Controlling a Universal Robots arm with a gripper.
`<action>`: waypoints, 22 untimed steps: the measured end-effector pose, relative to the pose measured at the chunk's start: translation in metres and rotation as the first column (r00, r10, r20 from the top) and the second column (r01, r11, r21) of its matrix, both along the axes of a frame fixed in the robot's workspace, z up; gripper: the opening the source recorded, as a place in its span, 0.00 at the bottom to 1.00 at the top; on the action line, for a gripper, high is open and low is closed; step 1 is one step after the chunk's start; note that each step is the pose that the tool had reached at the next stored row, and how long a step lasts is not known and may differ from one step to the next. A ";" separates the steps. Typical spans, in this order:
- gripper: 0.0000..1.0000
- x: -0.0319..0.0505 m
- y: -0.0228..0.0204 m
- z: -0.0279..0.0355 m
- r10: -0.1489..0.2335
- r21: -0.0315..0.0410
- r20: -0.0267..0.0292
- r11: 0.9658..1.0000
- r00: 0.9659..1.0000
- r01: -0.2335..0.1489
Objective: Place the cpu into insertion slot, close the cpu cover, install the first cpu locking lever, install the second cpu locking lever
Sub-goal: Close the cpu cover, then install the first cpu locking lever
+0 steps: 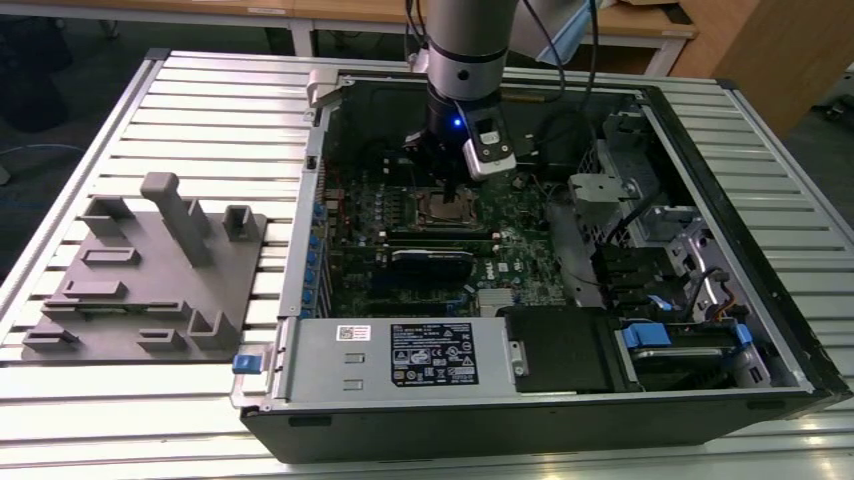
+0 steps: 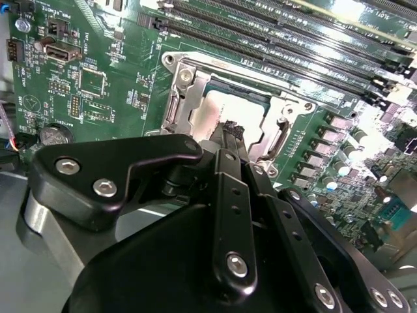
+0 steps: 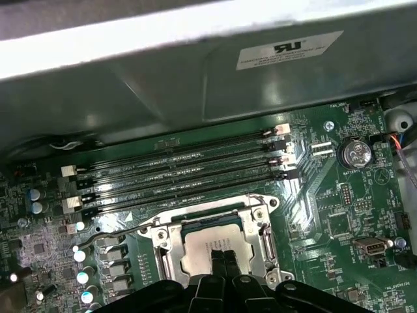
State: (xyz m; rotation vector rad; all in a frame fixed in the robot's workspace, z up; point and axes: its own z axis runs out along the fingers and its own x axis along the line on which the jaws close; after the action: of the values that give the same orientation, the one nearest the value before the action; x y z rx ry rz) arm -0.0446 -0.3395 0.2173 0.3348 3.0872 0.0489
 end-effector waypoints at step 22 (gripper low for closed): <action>0.10 -0.0066 0.0000 -0.0015 0.029 0.000 0.000 1.000 1.000 -0.029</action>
State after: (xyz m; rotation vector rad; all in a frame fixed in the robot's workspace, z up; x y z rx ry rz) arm -0.0512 -0.3395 0.2158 0.2904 3.0921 0.0499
